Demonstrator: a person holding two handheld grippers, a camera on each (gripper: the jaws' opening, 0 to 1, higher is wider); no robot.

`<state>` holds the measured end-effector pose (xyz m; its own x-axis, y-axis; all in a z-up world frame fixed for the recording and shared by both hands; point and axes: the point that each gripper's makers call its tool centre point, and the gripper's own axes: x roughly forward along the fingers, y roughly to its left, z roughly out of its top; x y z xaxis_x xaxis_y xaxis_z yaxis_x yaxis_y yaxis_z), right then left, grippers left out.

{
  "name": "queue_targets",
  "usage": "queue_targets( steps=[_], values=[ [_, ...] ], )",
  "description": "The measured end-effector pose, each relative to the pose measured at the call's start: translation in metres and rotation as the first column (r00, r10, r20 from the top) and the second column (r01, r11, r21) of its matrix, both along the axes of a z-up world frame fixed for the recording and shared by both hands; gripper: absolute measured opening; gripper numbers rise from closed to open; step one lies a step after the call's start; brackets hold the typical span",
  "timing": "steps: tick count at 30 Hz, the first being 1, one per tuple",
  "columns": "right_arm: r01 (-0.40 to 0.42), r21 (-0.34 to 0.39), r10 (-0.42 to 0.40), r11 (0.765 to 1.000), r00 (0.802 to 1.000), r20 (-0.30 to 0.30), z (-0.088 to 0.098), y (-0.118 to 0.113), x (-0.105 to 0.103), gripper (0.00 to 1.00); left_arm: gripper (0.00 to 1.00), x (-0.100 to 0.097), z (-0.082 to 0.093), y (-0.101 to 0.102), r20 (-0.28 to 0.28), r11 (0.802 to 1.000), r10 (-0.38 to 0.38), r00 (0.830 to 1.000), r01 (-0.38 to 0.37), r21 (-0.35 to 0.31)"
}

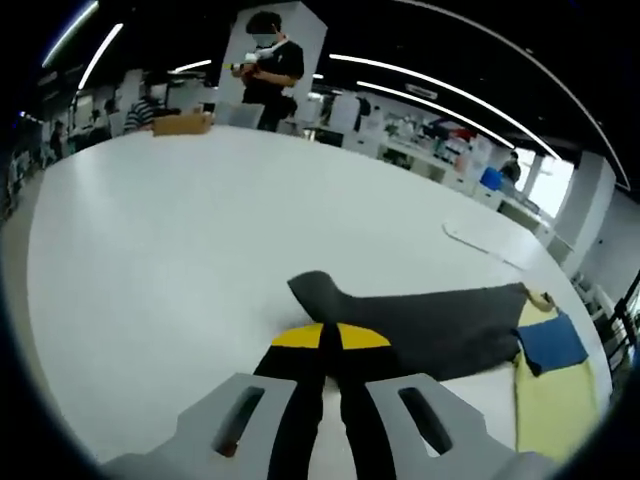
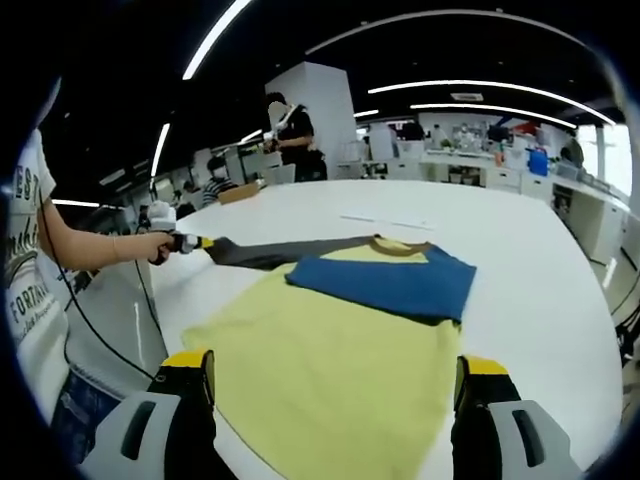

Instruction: Fold the garment on the visible template until the final outline fits inside the template.

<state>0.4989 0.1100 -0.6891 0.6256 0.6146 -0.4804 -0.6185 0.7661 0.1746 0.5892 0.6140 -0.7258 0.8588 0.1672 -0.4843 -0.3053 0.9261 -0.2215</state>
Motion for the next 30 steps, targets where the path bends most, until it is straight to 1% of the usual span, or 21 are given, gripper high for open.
queue_targets(
  steps=[5,14,19,30],
  values=[
    [-0.027,-0.008,0.027,1.0,1.0,-0.001,-0.001,0.006,-0.004,0.99,0.01,0.004,0.007,-0.012,0.012,1.0,-0.031,0.999,0.031,-0.001],
    [-0.044,-0.003,0.044,0.999,0.999,0.015,0.0,0.015,-0.007,0.99,0.01,0.011,0.018,-0.031,0.041,0.996,-0.084,0.996,0.084,-0.008],
    [-0.053,0.003,0.053,0.999,0.999,0.011,0.0,0.02,-0.01,0.99,0.01,0.015,0.025,-0.041,0.06,0.994,-0.111,0.992,0.112,-0.015],
    [-0.037,0.006,0.037,0.999,0.999,0.024,0.001,0.02,-0.01,0.99,0.01,0.03,0.042,-0.068,0.103,0.983,-0.168,0.98,0.174,-0.053]
  ],
)
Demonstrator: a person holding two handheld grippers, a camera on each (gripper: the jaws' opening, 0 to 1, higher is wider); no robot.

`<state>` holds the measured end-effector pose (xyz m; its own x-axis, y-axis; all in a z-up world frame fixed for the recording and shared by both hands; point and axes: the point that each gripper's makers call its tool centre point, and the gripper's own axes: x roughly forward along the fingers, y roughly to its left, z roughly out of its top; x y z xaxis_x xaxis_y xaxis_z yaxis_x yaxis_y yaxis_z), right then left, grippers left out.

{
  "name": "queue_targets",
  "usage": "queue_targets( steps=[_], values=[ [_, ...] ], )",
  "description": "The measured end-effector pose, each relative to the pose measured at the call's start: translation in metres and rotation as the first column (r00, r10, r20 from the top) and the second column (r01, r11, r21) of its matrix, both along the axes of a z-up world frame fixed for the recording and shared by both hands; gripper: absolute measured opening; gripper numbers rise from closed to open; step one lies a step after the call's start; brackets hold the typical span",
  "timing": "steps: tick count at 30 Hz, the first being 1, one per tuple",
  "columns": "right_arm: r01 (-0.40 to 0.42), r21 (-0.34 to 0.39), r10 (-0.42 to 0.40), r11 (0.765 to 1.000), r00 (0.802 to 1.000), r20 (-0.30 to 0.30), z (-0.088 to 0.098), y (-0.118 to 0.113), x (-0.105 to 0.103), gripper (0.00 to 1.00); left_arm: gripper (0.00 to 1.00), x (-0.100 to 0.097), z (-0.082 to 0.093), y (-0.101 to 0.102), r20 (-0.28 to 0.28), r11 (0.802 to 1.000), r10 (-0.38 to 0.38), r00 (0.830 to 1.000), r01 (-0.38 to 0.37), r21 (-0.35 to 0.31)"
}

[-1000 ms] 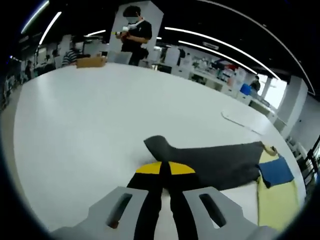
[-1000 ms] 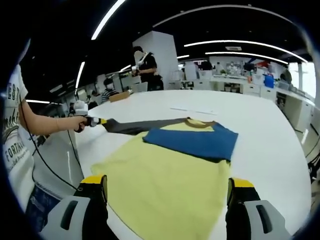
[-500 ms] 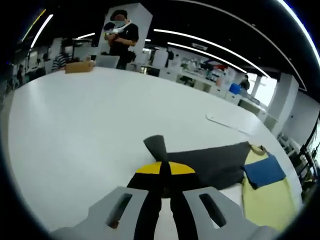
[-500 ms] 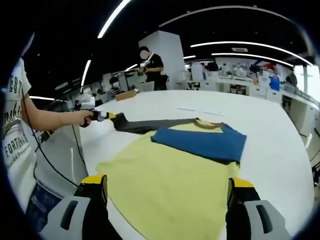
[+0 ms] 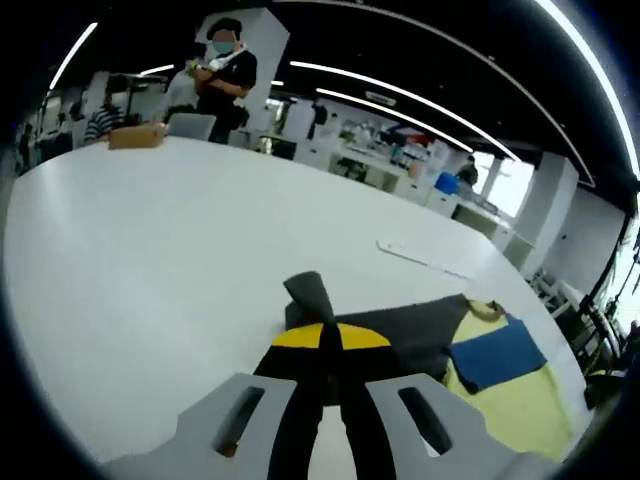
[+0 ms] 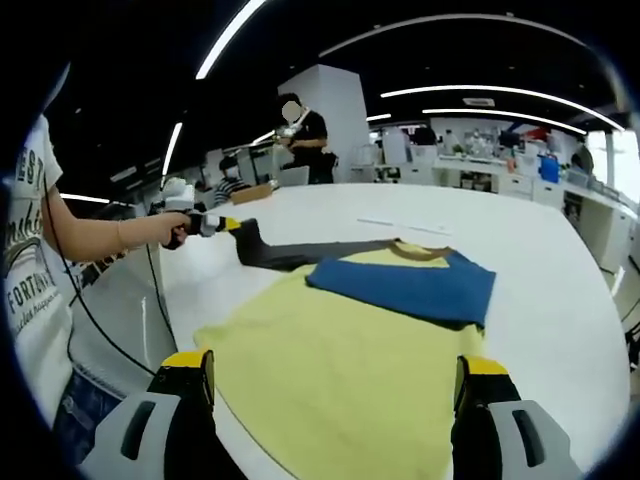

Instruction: Fold the garment on the visible template until the final outline fits inside the template.

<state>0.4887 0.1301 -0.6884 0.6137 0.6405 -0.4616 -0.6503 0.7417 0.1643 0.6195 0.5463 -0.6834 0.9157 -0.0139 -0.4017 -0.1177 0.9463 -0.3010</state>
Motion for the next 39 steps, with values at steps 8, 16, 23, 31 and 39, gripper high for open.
queue_targets(
  steps=[8,16,23,31,39],
  values=[
    [0.009,0.002,-0.009,1.0,1.0,-0.008,-0.001,-0.001,-0.002,0.99,0.01,0.01,0.009,-0.021,0.026,0.999,-0.031,0.999,0.032,-0.041],
    [0.011,0.003,-0.011,1.0,1.0,-0.017,-0.002,-0.002,-0.004,0.99,0.01,0.018,0.015,-0.045,0.045,0.996,-0.048,0.998,0.051,-0.071],
    [0.01,0.003,-0.01,1.0,1.0,-0.018,-0.003,-0.002,-0.005,0.99,0.01,0.025,0.021,-0.062,0.066,0.992,-0.066,0.996,0.073,-0.103],
    [0.014,0.005,-0.014,1.0,1.0,-0.012,-0.002,-0.002,-0.004,0.99,0.01,0.029,0.024,-0.084,0.07,0.987,-0.119,0.99,0.125,-0.1],
    [0.013,0.003,-0.013,1.0,1.0,-0.013,-0.003,-0.001,-0.004,0.99,0.01,0.035,0.031,-0.108,0.089,0.979,-0.16,0.983,0.169,-0.113]
  ],
)
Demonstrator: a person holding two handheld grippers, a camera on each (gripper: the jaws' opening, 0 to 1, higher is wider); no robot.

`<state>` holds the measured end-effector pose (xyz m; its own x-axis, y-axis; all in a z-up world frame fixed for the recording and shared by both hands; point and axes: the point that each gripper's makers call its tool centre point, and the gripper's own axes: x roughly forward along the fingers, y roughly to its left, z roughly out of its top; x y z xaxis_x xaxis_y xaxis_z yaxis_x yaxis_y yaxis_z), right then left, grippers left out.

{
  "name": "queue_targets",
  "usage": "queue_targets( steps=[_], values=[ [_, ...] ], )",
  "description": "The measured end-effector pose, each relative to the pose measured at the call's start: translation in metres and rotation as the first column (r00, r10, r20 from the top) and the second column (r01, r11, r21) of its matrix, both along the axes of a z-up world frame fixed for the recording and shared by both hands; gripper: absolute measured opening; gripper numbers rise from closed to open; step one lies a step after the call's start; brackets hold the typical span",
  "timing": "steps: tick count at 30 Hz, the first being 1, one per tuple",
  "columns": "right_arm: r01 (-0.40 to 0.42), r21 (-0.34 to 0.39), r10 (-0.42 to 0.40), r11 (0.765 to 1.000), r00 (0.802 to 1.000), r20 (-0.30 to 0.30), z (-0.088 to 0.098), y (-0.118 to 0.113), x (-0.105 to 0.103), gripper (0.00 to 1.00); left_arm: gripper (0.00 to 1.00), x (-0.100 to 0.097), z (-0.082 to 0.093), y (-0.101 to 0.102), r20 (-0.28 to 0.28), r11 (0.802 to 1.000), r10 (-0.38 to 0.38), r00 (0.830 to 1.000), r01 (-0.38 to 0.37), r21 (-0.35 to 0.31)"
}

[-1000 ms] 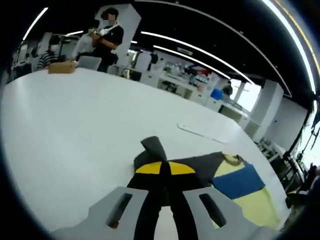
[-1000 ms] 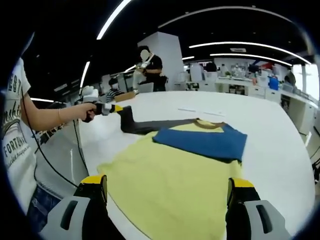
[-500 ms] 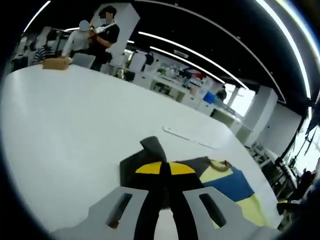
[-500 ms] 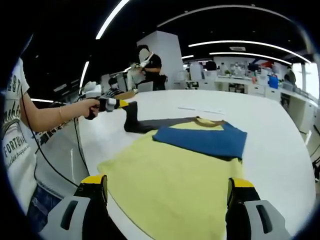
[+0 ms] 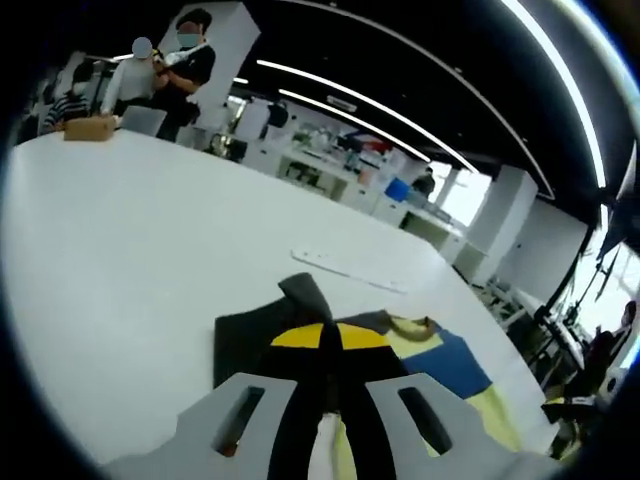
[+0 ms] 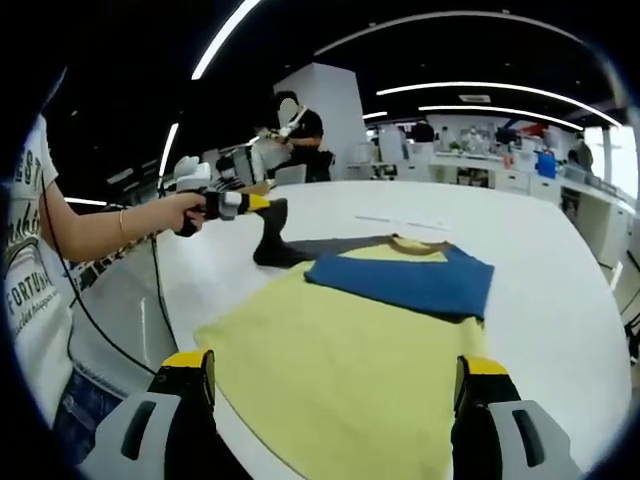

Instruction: Fold the garment on the visible template until the final outline fits inside the template.

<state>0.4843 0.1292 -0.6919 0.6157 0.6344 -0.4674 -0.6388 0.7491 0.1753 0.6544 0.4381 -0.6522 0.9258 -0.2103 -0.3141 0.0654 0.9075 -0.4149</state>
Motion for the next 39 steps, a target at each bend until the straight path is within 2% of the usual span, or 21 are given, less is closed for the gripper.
queue_targets(
  steps=[21,39],
  values=[
    [0.003,-0.006,-0.003,1.0,1.0,-0.015,-0.004,-0.003,0.0,0.99,0.01,0.019,0.016,-0.059,0.049,0.995,-0.072,0.996,0.075,-0.068],
    [-0.008,-0.024,0.007,1.0,1.0,-0.018,-0.006,-0.007,0.0,0.98,0.01,0.026,0.018,-0.106,0.061,0.984,-0.139,0.988,0.145,-0.106]
  ],
)
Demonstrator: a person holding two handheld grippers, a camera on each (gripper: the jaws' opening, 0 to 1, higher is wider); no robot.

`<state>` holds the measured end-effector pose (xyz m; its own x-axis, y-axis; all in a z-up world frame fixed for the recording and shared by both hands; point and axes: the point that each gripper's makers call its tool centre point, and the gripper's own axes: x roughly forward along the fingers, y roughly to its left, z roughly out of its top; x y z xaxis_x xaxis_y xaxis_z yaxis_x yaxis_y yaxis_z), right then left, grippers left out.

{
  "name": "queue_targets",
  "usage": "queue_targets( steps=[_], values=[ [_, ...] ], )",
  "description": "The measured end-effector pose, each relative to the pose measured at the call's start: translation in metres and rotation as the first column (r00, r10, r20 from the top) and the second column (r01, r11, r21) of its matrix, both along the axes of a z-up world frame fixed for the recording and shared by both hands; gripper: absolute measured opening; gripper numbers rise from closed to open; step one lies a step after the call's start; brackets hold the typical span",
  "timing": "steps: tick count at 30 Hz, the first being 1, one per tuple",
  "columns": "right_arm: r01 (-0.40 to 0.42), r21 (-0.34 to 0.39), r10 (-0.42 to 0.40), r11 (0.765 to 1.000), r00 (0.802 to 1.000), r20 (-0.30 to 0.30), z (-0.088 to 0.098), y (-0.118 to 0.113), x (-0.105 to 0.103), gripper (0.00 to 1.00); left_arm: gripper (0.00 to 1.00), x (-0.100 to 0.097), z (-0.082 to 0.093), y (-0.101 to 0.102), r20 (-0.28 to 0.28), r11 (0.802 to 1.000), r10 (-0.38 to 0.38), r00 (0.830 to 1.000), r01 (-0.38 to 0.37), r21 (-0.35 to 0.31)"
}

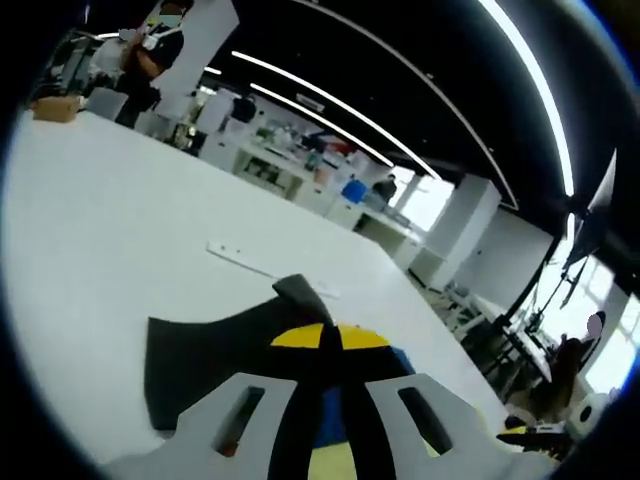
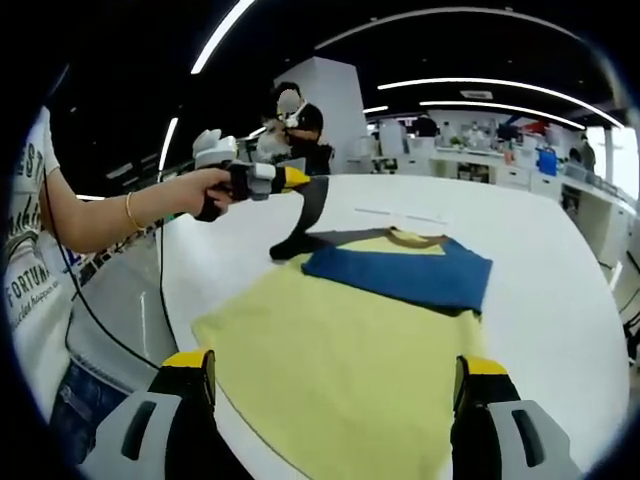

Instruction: Fold the garment on the visible template until the final outline fits inside the template.

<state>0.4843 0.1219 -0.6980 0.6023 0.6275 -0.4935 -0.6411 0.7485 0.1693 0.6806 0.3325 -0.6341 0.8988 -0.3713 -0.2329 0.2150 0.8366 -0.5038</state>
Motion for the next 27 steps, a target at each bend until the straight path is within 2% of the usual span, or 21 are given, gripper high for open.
queue_targets(
  steps=[11,18,27],
  values=[
    [0.009,0.008,-0.009,1.0,1.0,-0.004,-0.002,-0.001,0.001,0.98,0.01,0.005,0.003,-0.028,0.005,0.999,-0.033,0.999,0.033,-0.019],
    [0.011,0.001,-0.011,1.0,1.0,-0.006,-0.002,-0.002,0.001,0.98,0.01,0.011,0.011,-0.052,0.02,0.997,-0.067,0.998,0.068,-0.048],
    [0.015,-0.011,-0.016,1.0,1.0,-0.013,-0.007,-0.004,0.003,0.97,0.01,0.015,0.003,-0.084,0.001,0.993,-0.11,0.994,0.109,-0.044]
  ],
)
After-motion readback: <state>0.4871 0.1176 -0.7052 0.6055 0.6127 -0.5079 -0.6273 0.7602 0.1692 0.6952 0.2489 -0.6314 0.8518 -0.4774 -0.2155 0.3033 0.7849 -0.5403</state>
